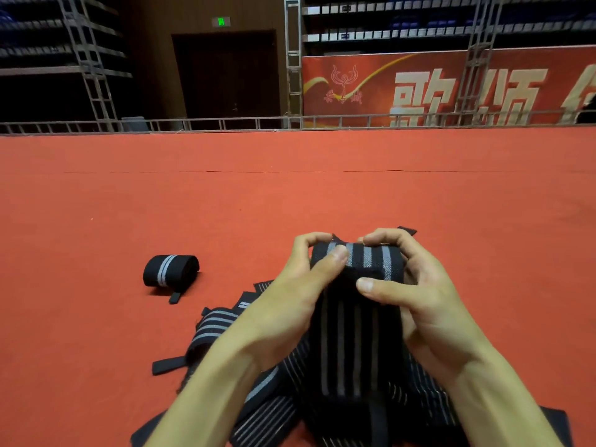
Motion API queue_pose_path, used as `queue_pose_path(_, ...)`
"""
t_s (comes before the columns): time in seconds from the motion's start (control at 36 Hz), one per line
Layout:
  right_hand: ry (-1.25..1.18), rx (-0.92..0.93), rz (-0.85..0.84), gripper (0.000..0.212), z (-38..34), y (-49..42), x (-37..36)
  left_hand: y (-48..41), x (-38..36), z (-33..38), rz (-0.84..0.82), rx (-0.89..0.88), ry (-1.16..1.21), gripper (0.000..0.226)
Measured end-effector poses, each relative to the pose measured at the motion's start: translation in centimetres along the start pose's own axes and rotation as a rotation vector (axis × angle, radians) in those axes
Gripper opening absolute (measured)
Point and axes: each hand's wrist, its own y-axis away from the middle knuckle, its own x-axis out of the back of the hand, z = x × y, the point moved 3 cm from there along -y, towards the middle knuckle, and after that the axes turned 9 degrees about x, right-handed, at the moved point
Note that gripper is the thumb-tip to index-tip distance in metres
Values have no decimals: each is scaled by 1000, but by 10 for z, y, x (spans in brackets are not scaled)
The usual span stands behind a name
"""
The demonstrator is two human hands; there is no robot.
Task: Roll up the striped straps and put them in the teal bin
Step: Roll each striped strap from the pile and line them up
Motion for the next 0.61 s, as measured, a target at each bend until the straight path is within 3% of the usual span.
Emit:
queue_pose_path(0.14,20,49,20,56,-2,-1,2,3,5,2,-16,-7,-17,47)
queue_pose_path(0.25,-4,3,5,78,0,-1,1,4,10,5,22,-102,-41,50)
queue_pose_path(0.36,-65,-81,-8,83,2,-2,2,4,11,6,36,-165,-3,60)
queue_pose_path(0.5,-49,-50,78,59,-2,-1,1,3,16,3,19,-98,-43,72)
queue_pose_path(0.61,29,8,47,62,-4,0,2,6,17,4,-30,52,-111,54)
